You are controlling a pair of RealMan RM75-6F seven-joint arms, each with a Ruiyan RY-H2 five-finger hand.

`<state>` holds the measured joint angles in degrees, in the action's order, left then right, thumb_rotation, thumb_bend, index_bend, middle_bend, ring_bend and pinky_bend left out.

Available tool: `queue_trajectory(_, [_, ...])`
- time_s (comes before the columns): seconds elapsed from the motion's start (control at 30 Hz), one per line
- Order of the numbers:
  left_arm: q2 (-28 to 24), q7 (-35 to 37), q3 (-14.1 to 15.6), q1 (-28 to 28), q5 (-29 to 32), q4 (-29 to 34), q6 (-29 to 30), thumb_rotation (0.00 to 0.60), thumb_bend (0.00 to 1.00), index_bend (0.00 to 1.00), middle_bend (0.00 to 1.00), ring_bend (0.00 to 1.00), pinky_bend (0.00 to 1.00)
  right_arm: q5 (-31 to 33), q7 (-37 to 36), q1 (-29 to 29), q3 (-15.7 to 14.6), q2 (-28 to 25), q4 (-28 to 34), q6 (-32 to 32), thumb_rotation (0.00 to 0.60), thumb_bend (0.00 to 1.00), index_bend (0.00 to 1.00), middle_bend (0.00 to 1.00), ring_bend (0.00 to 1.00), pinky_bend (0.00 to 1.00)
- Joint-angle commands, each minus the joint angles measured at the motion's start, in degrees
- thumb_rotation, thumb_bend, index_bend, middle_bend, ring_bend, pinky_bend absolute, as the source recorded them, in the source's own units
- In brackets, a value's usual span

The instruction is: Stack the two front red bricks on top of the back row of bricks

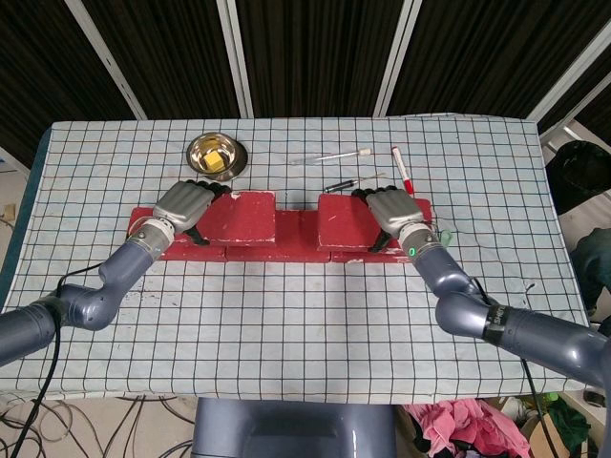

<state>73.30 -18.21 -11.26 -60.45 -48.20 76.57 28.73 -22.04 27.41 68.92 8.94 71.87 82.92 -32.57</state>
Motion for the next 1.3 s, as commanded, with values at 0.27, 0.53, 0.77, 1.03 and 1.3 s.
queue_trajectory(0.27, [3.54, 7.82, -1.04, 0.6, -7.19, -5.1, -2.71, 0.6, 0.29, 0.19, 0.25, 0.18, 0.28, 4.53, 0.06, 5.12, -2.18, 4.88, -3.94, 1.74, 0.6, 0.0, 0.2, 0.2, 0.15, 0.11])
queue_trajectory(0.53, [3.2, 11.84, -0.86, 1.31, -11.54, -5.69, -3.68, 0.6, 0.29, 0.19, 0.24, 0.17, 0.28, 5.53, -0.52, 7.24, -3.17, 7.97, -6.73, 1.58, 0.6, 0.0, 0.2, 0.2, 0.15, 0.11])
queue_trajectory(0.77, [1.9, 14.51, -0.25, 1.65, -13.89, -5.59, -4.33, 0.6, 0.29, 0.19, 0.24, 0.17, 0.27, 6.03, -0.59, 9.1, -4.33, 10.59, -9.59, 1.34, 0.6, 0.0, 0.2, 0.2, 0.15, 0.11])
queue_trajectory(1.03, [1.83, 16.05, 0.64, 0.82, -15.06, -6.27, -5.57, 0.6, 0.29, 0.19, 0.24, 0.17, 0.27, 7.05, -1.08, 10.66, -5.22, 12.7, -12.64, 1.94, 0.6, 0.0, 0.2, 0.2, 0.15, 0.11])
queue_trajectory(1.3, [2.66, 16.76, 1.3, -0.43, -14.86, -7.85, -6.44, 0.6, 0.29, 0.19, 0.24, 0.17, 0.27, 7.83, -1.59, 12.08, -5.91, 13.65, -14.68, 2.98, 0.6, 0.0, 0.2, 0.2, 0.15, 0.11])
